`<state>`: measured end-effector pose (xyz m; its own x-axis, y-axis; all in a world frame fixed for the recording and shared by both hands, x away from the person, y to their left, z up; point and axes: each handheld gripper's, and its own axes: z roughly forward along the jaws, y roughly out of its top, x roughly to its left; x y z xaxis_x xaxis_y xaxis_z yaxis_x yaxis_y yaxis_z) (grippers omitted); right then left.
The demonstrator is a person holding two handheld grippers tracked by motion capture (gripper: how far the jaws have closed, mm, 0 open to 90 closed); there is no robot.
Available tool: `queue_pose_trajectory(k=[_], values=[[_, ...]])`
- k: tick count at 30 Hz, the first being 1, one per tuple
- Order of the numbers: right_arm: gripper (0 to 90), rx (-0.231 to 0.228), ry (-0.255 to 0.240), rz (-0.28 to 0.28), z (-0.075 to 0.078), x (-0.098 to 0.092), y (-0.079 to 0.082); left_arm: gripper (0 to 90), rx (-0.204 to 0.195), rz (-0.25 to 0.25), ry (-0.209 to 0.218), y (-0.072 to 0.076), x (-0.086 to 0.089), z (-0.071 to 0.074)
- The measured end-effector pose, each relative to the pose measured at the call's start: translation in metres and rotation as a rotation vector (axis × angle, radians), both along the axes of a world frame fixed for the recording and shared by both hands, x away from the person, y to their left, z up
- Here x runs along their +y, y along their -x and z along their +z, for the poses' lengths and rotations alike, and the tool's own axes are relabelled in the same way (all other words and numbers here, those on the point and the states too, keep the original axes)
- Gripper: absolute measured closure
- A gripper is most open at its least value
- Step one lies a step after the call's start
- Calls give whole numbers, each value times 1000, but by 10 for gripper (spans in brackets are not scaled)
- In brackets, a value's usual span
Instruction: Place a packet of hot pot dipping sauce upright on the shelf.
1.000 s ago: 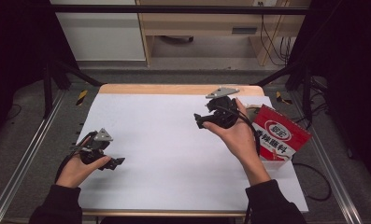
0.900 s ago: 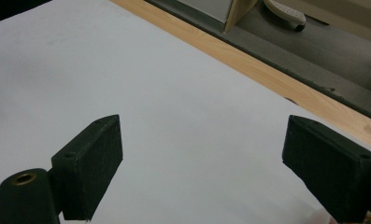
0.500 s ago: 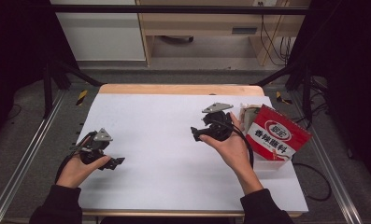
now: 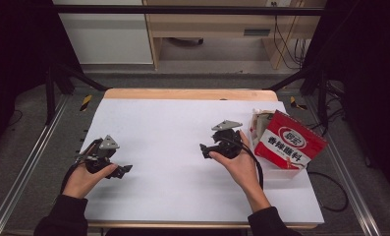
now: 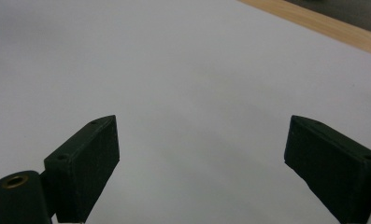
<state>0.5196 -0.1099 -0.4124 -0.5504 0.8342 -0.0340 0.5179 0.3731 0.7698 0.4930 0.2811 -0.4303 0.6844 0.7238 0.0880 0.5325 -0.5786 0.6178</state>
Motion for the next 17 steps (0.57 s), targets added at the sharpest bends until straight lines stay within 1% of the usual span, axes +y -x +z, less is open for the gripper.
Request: queue_pose_trajectory(k=[1, 3, 5, 6, 7, 10, 11, 12, 13, 15, 16, 17], values=[[108, 7, 0, -4, -6, 0, 1, 69, -6, 4, 0, 0, 0, -1], [110, 14, -8, -8, -13, 0, 2, 68, -7, 7, -1, 0, 1, -2], [107, 24, -3, -8, -18, -1, 3, 67, -10, 10, 2, 0, 1, -3], [107, 24, -3, -8, -18, -1, 3, 65, -10, 10, 2, 0, 1, -3], [107, 28, -1, -7, -23, -2, 4, 63, -17, 10, 5, 0, 0, -3], [103, 39, -8, -5, -27, -2, 7, 61, -14, 9, 2, 0, 1, -4], [95, 48, 14, 5, -31, -1, 10, 61, -19, 14, 4, 0, 0, -5], [95, 48, 14, 5, -31, -1, 10, 61, -21, 16, 4, 0, 0, -5], [96, 49, 28, 11, -36, 1, 13, 60, -26, 15, 11, 0, 1, -5], [94, 54, 29, 15, -38, 2, 14, 58, -30, 20, 11, 0, 1, -4], [87, 55, 41, 25, -39, 2, 15, 58, -35, 25, 13, 0, 1, -4], [87, 45, 50, 21, -39, 3, 16, 57, -43, 26, 23, 0, 1, -4]])
